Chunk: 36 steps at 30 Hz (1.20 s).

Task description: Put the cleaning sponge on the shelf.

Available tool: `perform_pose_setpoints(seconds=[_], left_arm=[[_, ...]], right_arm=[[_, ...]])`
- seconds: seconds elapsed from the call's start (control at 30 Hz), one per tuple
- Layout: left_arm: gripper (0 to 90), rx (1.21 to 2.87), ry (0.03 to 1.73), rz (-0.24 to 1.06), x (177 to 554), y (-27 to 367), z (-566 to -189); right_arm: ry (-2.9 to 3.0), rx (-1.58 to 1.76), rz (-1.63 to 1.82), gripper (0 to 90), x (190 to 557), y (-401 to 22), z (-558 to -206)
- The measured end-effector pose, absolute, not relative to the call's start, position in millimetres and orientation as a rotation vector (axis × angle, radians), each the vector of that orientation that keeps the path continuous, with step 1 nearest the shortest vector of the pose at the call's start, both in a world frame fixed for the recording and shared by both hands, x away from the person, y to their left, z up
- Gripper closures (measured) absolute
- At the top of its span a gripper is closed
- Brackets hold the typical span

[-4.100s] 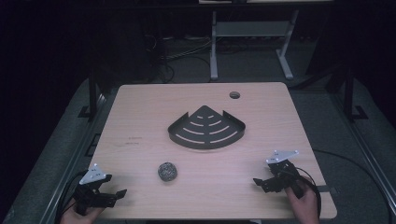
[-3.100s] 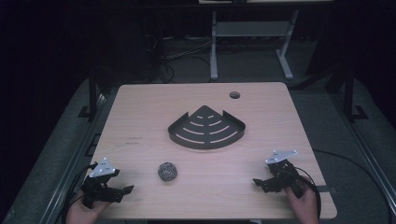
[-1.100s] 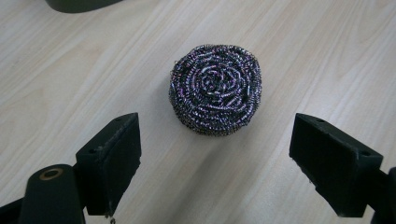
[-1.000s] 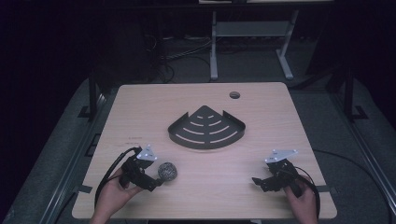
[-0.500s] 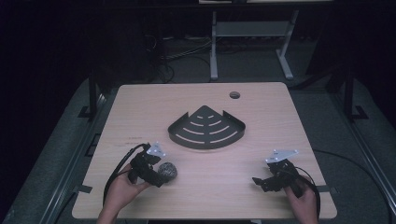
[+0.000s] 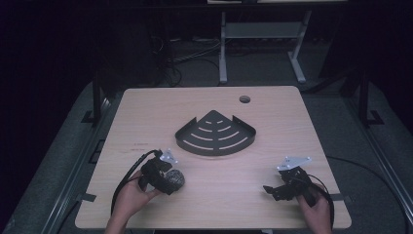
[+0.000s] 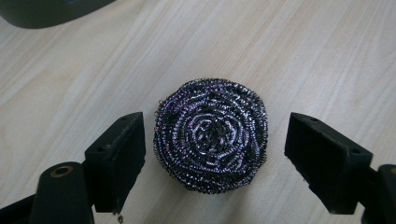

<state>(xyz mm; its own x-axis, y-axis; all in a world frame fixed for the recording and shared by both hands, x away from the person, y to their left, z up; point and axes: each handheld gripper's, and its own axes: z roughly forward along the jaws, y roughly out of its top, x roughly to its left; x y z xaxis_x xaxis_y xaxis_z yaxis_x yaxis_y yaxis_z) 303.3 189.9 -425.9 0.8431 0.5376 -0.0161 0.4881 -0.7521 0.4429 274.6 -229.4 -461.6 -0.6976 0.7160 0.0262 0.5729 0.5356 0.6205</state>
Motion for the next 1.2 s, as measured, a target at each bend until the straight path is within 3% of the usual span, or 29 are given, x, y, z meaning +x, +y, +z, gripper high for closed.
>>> perform_pose_setpoints(seconds=[1.2], left_arm=[[33.3, 2.746, 0.752, 0.145, 314, 177, -431]], right_arm=[[2.543, 1.080, 0.905, 14.1, 275, -231, -460]])
